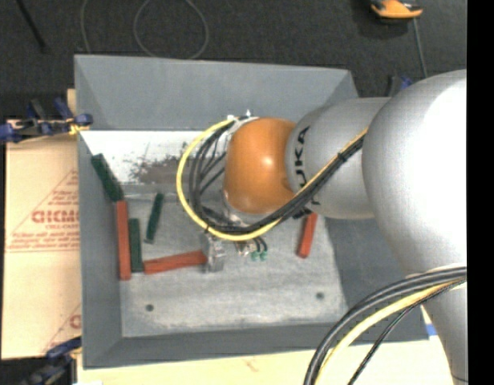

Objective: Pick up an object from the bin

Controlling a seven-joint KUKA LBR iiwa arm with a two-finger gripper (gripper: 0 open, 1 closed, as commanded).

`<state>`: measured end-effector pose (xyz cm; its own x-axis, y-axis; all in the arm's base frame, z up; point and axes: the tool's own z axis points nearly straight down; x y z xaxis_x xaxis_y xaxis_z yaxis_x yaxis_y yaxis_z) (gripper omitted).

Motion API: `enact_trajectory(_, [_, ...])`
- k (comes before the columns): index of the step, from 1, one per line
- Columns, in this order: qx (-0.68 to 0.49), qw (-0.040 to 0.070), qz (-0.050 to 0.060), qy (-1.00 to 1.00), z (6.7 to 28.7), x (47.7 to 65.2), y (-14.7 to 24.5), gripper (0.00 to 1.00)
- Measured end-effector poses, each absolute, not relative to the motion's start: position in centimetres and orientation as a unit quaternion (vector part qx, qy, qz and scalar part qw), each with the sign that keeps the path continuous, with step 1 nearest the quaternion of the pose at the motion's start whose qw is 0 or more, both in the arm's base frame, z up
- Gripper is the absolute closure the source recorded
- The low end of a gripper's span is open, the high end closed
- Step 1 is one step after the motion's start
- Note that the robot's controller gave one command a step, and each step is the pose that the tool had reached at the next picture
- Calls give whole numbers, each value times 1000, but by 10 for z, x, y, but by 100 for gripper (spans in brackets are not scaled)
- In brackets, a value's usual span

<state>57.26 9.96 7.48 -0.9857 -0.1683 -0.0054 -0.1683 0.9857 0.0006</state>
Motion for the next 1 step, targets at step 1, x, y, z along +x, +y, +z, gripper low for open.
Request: enact_trajectory(1, [-67,6,0,998,215,555,70,100])
